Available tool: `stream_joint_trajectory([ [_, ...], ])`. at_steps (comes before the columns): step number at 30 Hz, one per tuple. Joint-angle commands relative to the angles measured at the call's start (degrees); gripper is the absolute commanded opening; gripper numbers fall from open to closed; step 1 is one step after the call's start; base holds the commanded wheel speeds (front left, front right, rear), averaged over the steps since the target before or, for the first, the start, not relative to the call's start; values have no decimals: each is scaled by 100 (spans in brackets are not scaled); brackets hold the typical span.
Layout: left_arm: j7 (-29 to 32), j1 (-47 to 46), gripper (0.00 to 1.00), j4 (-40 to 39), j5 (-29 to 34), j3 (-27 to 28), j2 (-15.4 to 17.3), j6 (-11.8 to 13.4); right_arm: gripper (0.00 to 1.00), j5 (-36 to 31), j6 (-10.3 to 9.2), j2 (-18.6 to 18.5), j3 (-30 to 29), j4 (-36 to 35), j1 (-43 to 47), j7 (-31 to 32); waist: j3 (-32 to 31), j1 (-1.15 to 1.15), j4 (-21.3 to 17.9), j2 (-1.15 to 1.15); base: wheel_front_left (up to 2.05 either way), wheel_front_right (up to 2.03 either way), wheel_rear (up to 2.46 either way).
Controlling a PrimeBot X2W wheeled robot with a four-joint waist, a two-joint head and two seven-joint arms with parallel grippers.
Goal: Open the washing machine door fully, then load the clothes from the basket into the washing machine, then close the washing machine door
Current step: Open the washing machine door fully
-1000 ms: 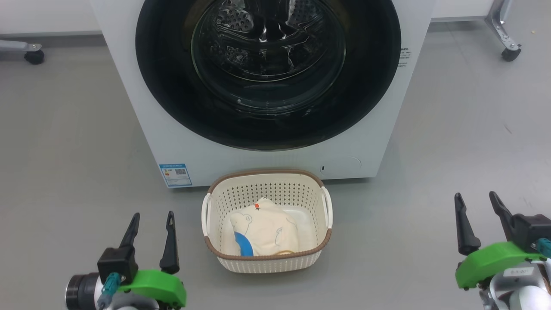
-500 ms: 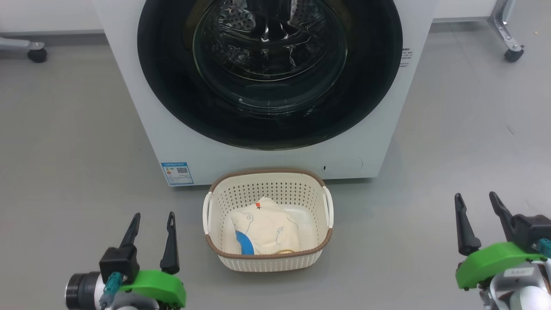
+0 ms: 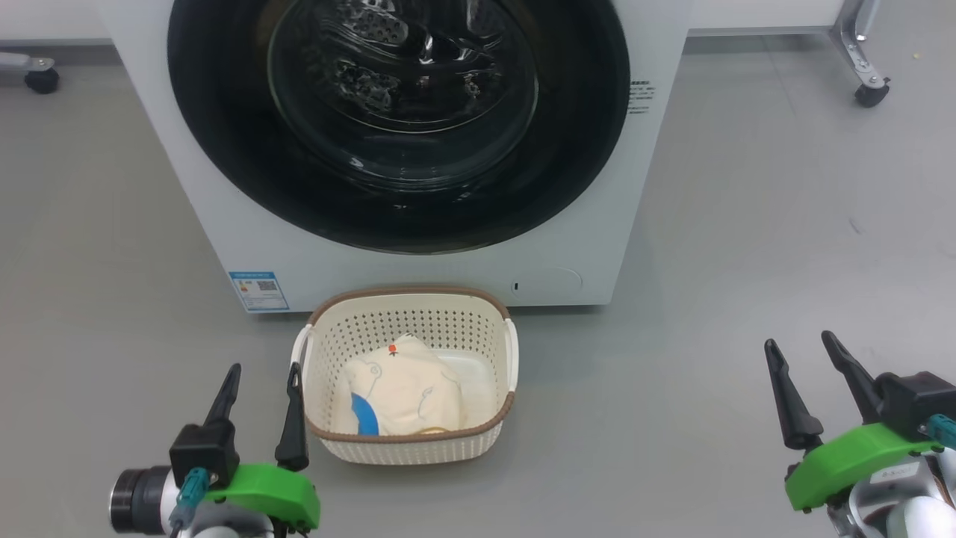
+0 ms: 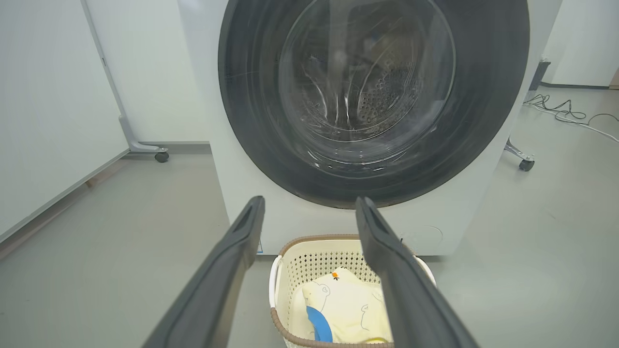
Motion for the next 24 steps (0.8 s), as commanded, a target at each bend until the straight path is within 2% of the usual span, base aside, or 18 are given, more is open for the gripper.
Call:
stream_joint_trajectory([
  [1,-80,-279,100,-184,22,195,63,16,100,-12,-16,-91,100,-210,-155,-15,8,0,-6,0,123,123,-246],
  [10,-80,-297,100,-201,7,206,53,18,100,2,-16,-84,66,-217,-177,-4,65,0,-36,0,123,123,-246],
  [15,-80,-288,100,-328,-53,221,39,-70,100,1,-16,-82,49,-221,-196,2,91,0,-43,0,113,113,-226],
  [24,-80,-265,100,-385,8,211,49,-115,100,4,-16,-78,47,-230,-218,-11,125,0,-64,0,61,61,-122],
])
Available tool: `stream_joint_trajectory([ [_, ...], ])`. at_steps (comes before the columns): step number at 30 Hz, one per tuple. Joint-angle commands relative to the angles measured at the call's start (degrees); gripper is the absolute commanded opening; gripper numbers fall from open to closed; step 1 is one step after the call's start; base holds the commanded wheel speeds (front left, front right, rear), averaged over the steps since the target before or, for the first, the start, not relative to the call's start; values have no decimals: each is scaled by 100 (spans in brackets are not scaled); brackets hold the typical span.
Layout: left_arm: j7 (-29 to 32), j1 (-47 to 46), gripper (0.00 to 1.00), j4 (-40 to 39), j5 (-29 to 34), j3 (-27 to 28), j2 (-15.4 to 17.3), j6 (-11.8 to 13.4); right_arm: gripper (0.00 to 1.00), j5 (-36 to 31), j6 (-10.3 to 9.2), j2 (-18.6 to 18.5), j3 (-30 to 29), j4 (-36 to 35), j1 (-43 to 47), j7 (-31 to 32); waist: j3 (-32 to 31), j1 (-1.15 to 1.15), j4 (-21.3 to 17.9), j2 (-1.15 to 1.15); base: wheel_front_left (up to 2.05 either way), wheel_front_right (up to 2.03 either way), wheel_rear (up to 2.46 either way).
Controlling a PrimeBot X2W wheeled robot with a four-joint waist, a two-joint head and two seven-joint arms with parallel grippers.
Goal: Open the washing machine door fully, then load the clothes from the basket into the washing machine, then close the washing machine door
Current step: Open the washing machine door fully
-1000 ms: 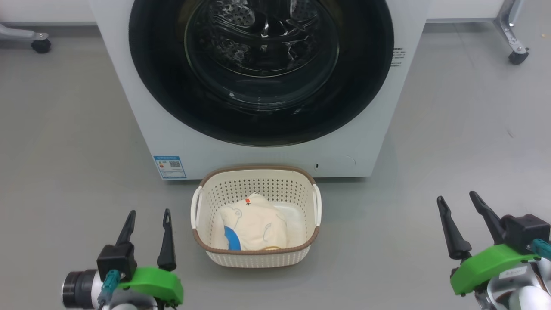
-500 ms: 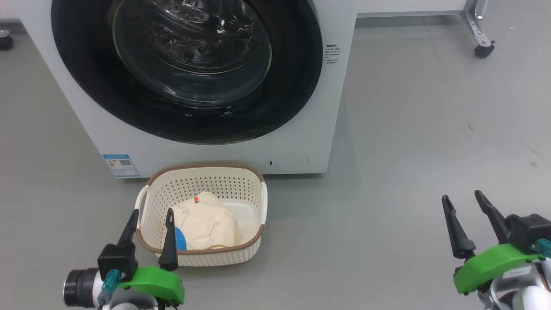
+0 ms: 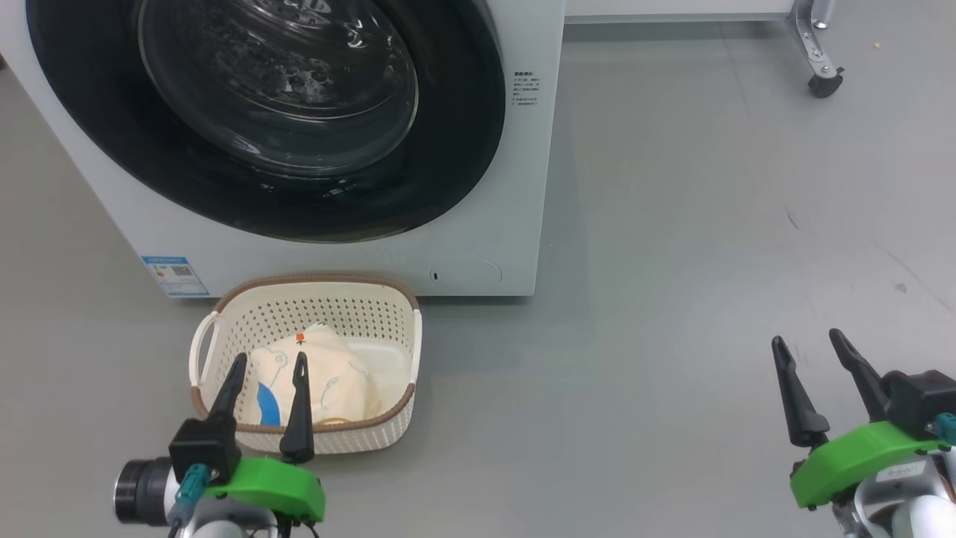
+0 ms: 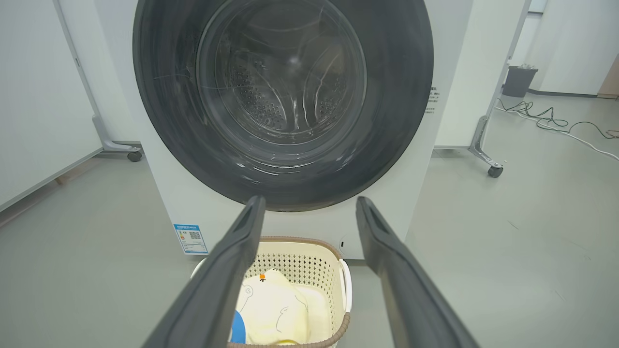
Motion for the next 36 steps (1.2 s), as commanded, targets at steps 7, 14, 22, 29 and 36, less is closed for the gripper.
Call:
stream_joint_trajectory([
  [7,-65,-243,100,-208,72,215,84,-19,100,0,-16,-58,115,-225,-217,-34,53,0,-22,0,9,9,-18],
  [14,-65,-259,100,-205,99,205,72,-6,100,9,-16,-54,105,-217,-242,-57,127,0,-33,0,0,0,0],
  [22,-65,-292,100,-216,101,199,54,1,100,15,-16,-51,97,-194,-296,-92,231,0,-40,0,0,0,0],
  [29,-65,-343,100,-265,115,192,42,19,100,149,-16,-60,23,-223,-423,-121,370,0,-23,0,0,0,0],
  [36,-65,-524,100,-334,75,182,9,46,43,1064,-16,-39,-152,-156,-837,-23,713,0,6,0,0,0,0],
])
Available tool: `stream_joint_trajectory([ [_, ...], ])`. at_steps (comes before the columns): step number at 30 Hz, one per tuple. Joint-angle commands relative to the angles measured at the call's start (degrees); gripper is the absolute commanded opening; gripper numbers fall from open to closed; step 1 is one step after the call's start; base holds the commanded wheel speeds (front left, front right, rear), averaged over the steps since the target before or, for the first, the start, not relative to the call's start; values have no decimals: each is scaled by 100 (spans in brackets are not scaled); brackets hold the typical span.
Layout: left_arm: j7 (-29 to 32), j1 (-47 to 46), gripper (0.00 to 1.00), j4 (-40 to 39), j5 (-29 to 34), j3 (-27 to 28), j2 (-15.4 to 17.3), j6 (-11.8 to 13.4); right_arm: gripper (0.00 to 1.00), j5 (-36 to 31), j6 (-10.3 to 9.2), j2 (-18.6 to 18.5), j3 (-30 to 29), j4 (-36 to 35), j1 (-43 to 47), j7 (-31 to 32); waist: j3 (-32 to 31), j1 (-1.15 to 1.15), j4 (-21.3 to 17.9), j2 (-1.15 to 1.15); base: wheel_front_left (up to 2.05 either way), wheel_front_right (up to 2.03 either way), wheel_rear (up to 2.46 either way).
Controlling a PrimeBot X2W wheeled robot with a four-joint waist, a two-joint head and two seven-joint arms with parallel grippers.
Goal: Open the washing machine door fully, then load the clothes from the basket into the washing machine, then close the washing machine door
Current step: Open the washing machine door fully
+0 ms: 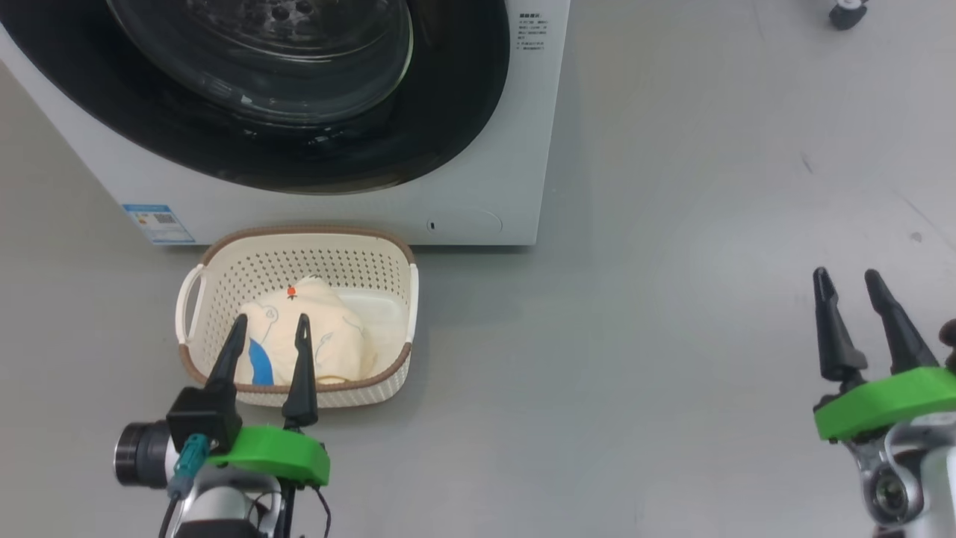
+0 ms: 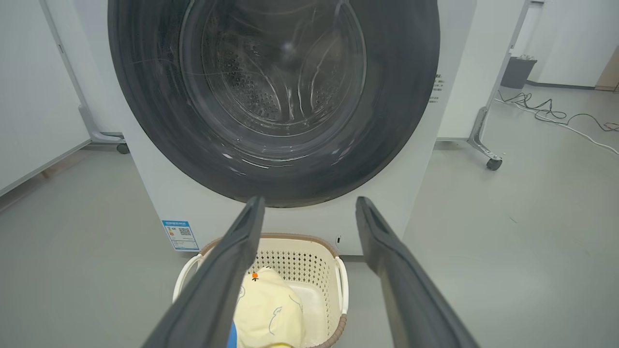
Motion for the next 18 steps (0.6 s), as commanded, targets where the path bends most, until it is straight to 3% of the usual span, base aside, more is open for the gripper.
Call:
stream_joint_trajectory([
  [1,-65,-281,100,-225,33,184,50,37,20,211,-16,-45,89,-166,-393,39,153,0,15,0,0,0,0],
  [2,-65,-321,100,-237,33,173,44,38,0,369,-16,-45,72,-142,-485,65,216,0,29,0,0,0,0],
  [8,-65,-537,100,-281,28,114,20,37,0,1361,-16,-80,-13,55,-1047,292,539,0,111,0,0,0,0],
  [11,-65,-689,100,-323,18,78,5,51,0,2354,-16,-70,-102,226,-1522,625,757,0,176,0,0,0,0],
  [14,-65,-941,100,-365,28,41,-9,60,0,4107,-16,-50,-324,597,-2468,1488,1097,0,294,0,0,0,0],
  [18,-65,-1055,100,-371,32,15,-17,67,0,5096,-16,-42,-517,1047,-3203,2199,1275,0,406,0,0,0,0],
])
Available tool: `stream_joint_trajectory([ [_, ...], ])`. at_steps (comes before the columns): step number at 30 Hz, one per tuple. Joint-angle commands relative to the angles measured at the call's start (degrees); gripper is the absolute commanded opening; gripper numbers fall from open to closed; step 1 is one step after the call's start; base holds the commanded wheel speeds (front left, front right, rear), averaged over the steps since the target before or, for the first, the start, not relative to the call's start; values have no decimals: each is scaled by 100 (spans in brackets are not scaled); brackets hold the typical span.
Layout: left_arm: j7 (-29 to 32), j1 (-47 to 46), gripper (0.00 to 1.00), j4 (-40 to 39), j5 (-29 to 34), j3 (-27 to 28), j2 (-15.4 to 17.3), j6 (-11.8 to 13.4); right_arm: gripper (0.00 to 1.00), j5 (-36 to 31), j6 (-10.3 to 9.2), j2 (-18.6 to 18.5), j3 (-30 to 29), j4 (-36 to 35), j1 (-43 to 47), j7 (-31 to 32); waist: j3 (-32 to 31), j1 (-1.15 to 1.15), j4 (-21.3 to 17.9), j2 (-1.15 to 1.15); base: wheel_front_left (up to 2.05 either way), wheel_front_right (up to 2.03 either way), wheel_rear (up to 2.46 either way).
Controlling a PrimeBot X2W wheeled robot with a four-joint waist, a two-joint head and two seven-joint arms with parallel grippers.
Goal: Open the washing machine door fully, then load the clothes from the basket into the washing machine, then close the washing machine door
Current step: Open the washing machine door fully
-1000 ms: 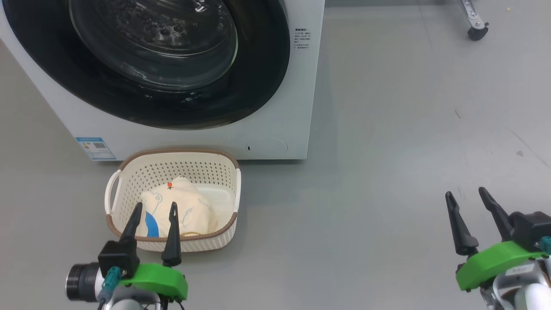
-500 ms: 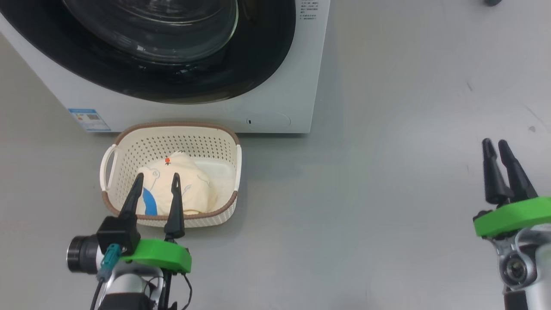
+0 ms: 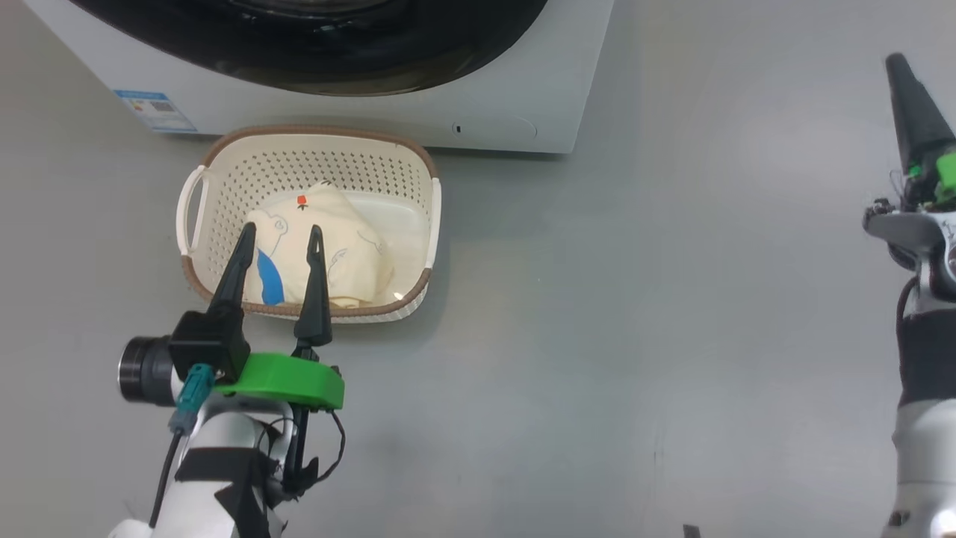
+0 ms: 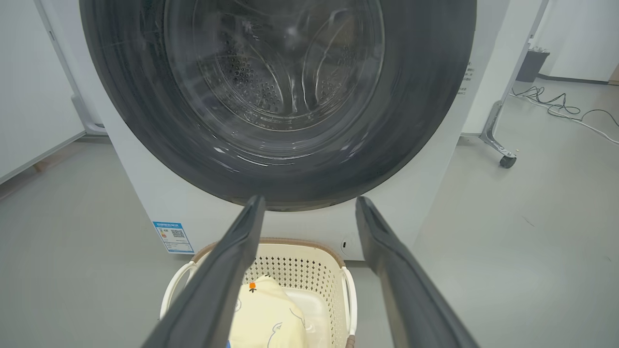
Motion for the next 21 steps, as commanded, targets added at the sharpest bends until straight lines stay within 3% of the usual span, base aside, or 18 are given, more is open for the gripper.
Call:
stream_joint_trajectory([
  [1,-63,-142,100,-193,31,171,70,20,0,245,-16,-27,31,-34,-343,233,120,-1,119,0,0,0,0],
  [9,-63,-274,100,-230,21,88,58,22,0,1266,-16,-51,-251,982,-1683,1500,398,-1,343,0,0,0,0],
  [14,-63,-378,100,-261,10,5,53,29,0,1322,-16,-158,-244,1481,-2409,1977,574,-1,481,0,0,0,0],
  [21,-63,-508,100,-297,-98,-147,49,39,0,946,-16,-222,-72,2110,-3383,2166,800,-1,681,0,0,0,0],
])
